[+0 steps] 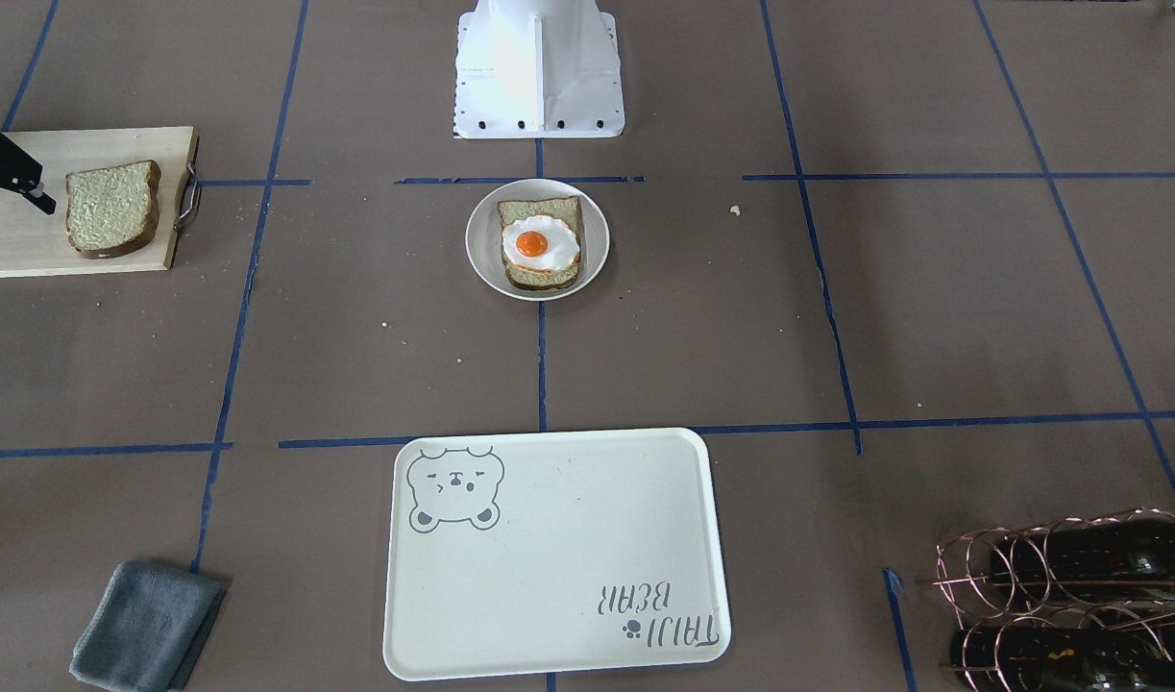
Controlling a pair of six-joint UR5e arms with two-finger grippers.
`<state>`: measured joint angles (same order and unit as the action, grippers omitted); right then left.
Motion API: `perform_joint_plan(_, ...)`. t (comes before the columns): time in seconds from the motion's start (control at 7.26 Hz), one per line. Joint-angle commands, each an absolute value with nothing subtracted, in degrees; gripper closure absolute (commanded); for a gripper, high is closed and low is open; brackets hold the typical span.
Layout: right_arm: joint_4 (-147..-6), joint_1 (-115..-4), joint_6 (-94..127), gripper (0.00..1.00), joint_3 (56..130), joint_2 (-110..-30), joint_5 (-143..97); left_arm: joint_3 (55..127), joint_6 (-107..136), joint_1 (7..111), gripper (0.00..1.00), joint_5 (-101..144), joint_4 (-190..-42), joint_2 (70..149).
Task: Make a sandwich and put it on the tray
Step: 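Lower the right gripper onto the bread slice on the wooden board and grasp it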
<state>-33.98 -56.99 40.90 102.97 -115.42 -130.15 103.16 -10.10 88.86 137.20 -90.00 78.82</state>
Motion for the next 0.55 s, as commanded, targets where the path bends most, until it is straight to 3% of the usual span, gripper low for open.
perform_joint_plan(0.0,-27.12,-49.70,49.26,0.30,101.09,-116.10,-124.22,103.10,-10.11,88.86,0.00,137.11,-90.00,78.75)
perform_joint_plan(0.28,-18.66,-46.76,51.85,0.30,96.77,-116.10,-121.99,103.10,-10.11,88.86,0.00,137.11,-90.00,78.75)
perform_joint_plan(0.41,-18.63,-46.58,51.86,0.35,96.77,-116.19,-121.99,103.18,-10.11,88.86,0.00,137.11,-90.00,78.66)
